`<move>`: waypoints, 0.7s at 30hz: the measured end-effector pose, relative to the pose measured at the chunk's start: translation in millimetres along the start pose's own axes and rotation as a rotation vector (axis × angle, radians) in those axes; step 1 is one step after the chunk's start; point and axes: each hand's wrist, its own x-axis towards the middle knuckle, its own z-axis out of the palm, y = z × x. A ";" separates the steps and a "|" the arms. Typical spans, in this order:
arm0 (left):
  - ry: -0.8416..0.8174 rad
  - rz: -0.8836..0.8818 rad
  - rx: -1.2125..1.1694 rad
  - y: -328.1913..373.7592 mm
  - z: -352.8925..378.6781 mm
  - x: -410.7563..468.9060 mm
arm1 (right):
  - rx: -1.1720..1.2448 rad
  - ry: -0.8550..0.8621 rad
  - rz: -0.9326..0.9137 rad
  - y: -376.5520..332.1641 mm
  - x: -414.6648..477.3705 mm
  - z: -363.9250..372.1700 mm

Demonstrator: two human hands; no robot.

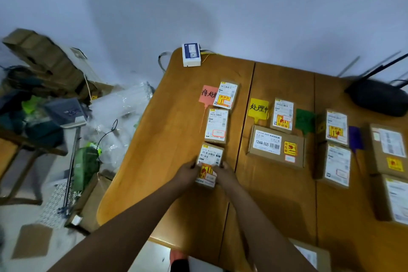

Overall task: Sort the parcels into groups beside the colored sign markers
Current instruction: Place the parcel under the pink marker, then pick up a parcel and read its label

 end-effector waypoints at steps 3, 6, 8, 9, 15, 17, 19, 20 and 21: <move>-0.043 0.023 -0.020 9.4 1.7 4.6 | 0.050 0.030 0.003 -8.5 2.3 -3.9; 0.026 0.114 0.021 12.6 0.5 5.7 | 0.036 0.118 -0.006 -16.5 -10.9 -12.1; 0.083 0.178 0.063 13.7 1.8 -4.0 | 0.010 0.170 -0.014 -17.4 -21.4 -20.8; 0.093 0.213 0.093 14.2 3.9 -10.4 | 0.002 0.185 -0.015 -19.3 -29.6 -26.8; 0.080 0.462 0.379 27.8 42.2 -50.2 | -0.053 0.327 -0.087 -33.9 -89.9 -106.8; 0.025 0.492 0.458 27.6 69.1 -67.7 | -0.092 0.385 -0.094 -29.2 -111.7 -141.8; -0.089 0.442 0.524 20.6 101.6 -85.9 | -0.123 0.461 -0.061 -11.8 -133.1 -178.6; -0.141 0.399 0.566 13.4 116.9 -90.0 | -0.157 0.497 -0.031 0.7 -142.6 -195.7; -0.187 0.326 0.610 5.0 130.7 -93.8 | -0.169 0.520 0.005 14.4 -150.9 -210.9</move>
